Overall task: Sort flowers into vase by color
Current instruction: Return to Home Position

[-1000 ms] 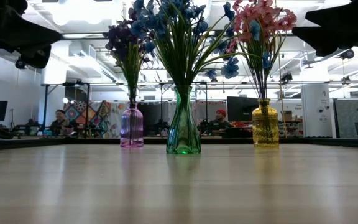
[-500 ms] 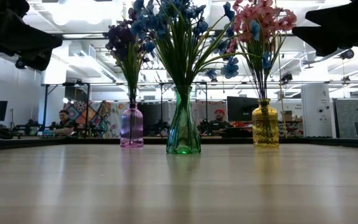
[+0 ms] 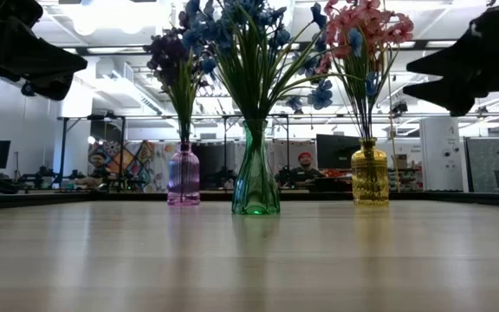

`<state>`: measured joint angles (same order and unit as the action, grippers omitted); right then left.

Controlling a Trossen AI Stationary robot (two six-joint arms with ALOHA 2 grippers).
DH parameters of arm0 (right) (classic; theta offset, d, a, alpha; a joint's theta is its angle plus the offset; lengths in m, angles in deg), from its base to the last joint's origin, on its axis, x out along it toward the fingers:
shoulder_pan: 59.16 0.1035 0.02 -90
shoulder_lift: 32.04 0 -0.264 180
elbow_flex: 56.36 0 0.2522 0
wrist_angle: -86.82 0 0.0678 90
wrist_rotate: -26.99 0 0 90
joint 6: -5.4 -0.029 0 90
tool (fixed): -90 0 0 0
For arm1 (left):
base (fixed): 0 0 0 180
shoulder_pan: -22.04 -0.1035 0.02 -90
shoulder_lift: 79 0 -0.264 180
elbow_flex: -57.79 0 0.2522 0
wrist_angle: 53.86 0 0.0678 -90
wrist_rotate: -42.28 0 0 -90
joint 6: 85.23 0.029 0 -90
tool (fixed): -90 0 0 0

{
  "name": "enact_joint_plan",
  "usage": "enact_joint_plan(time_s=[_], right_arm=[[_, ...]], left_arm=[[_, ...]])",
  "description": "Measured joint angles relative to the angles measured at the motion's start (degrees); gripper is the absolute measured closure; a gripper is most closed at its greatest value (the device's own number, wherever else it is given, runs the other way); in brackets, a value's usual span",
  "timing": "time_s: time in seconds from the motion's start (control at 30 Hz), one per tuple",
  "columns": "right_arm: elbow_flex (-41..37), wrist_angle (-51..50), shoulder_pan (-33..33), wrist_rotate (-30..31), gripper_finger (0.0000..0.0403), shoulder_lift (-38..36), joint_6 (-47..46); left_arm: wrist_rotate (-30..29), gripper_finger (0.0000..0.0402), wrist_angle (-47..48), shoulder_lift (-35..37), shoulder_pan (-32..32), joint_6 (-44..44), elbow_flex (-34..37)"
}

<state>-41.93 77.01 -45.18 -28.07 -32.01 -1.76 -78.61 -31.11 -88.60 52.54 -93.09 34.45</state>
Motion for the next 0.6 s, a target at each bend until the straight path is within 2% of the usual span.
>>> enact_joint_plan(time_s=[0.17,0.37,0.53,0.6], right_arm=[[0.00,-0.22,-8.25,-5.42,0.0078,0.00,0.51],[0.00,-2.42,-16.81,-26.81,0.0078,0.06,3.32],[-0.02,-2.98,-18.41,-30.28,0.0078,0.22,1.14],[-0.02,-3.65,-18.97,-34.13,0.0078,0.06,1.42]], left_arm=[[0.15,0.0401,-0.20,-0.85,0.00,0.00,0.00],[0.13,0.0401,0.09,-1.86,0.04,0.02,0.00],[0.11,0.0402,0.07,-2.62,0.04,0.02,0.00],[0.09,0.0401,0.02,-2.87,0.04,0.02,0.00]])
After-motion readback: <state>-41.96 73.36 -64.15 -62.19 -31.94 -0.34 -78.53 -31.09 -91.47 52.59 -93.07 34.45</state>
